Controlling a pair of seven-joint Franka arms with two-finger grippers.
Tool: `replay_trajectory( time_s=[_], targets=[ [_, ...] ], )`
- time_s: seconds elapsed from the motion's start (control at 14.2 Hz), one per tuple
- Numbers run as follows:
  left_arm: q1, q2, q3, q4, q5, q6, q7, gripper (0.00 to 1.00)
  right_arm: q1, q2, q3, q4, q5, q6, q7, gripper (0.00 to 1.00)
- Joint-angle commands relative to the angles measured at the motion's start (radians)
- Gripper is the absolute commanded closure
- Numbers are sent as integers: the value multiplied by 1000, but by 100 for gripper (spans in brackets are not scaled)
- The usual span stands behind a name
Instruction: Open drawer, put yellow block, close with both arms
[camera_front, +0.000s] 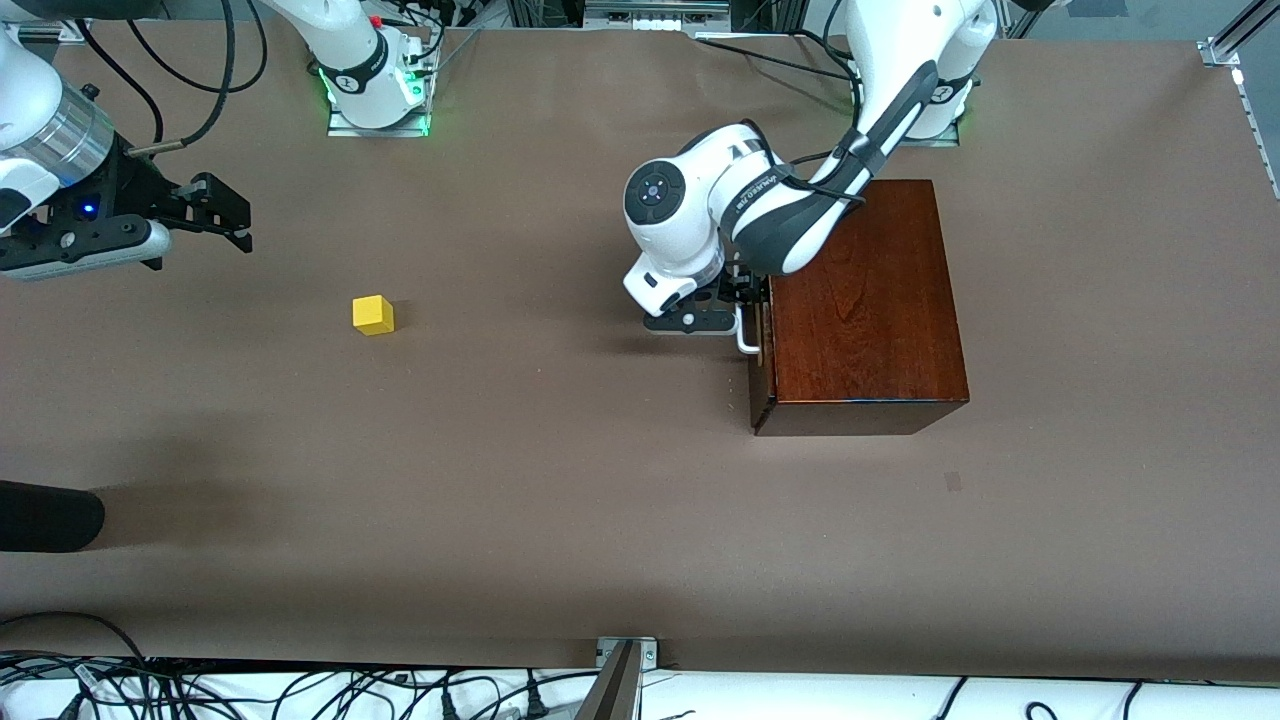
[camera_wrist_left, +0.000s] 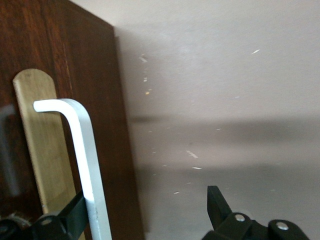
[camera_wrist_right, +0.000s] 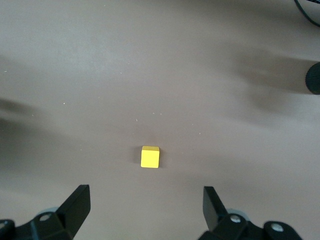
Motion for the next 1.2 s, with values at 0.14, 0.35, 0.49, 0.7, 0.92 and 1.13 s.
replay_trajectory(
  time_s=[0.14,0.35,0.49,0.7,0.92,1.13],
  targets=[
    [-47,31,-4,43,-34,56,-43,0,-11,5,6,17,1,-4,3,0],
    [-51,31,-4,43,-142,153,-44,0,-13,7,6,17,1,-4,3,0],
    [-51,29,-4,45,-195,176,-44,0,-14,7,6,17,1,2,3,0],
    [-53,32,-4,63,-252,248,-44,0,-14,7,6,17,-1,2,2,0],
    [-53,28,-4,71,-326,274,-44,0,-16,7,4,17,-6,2,2,0],
    [-48,8,-4,86,-328,265,-44,0,-17,7,4,17,-3,1,3,0]
  ],
)
